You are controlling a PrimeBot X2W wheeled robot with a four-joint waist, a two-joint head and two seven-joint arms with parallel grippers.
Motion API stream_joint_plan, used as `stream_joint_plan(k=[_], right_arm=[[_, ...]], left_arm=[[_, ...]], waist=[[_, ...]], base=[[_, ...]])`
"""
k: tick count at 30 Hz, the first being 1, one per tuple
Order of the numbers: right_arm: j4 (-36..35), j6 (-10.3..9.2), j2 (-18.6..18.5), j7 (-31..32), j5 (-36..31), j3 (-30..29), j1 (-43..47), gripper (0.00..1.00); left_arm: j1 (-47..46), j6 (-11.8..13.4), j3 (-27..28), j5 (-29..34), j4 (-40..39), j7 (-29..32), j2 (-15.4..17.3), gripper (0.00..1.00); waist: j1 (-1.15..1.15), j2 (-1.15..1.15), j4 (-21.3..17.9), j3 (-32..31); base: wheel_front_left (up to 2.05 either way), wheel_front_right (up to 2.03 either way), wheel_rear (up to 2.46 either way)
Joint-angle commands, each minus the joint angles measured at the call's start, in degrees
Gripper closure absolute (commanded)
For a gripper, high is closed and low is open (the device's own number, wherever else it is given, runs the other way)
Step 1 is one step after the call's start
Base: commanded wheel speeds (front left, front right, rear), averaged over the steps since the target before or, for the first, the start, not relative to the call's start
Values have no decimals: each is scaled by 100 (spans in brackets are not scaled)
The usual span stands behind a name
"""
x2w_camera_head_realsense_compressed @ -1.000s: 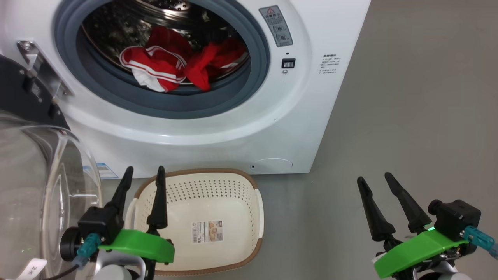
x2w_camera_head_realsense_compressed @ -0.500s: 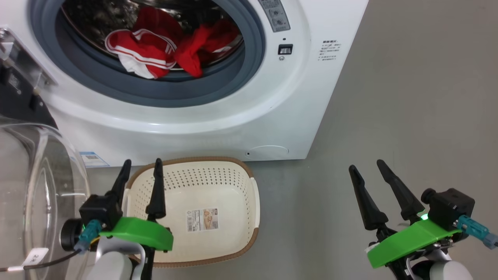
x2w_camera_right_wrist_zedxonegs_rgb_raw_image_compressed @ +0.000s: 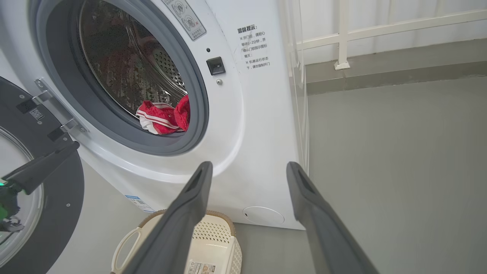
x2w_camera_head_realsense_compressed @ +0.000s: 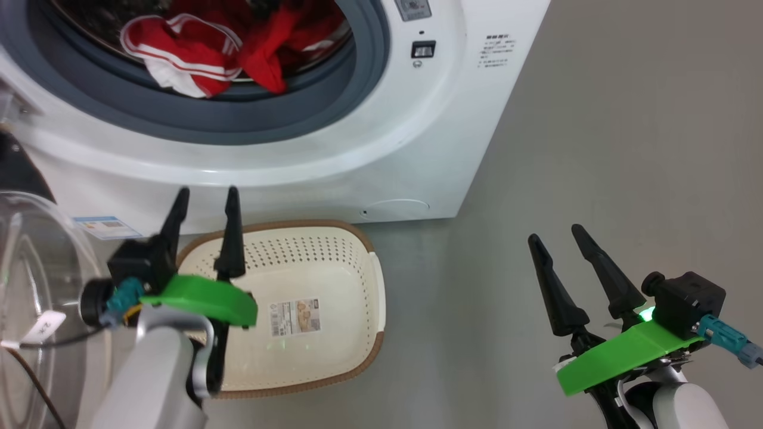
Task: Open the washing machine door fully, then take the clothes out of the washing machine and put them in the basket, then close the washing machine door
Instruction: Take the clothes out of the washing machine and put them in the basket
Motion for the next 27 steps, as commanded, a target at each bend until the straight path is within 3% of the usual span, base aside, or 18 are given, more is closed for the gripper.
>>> stream_joint_plan(k=[1,27], right_arm=[[-131,9,-18,-82,-31,190,-169,0],[-35,9,-18,-337,79,385,-787,0]], left_arm=[[-345,-61,225,-42,-4,-48,143,0],[-2836,-235,535,-70,1870,-30,583,0]], waist=[[0,0,-103,155],[0,0,-601,1300]], base=[[0,0,0],[0,0,0]])
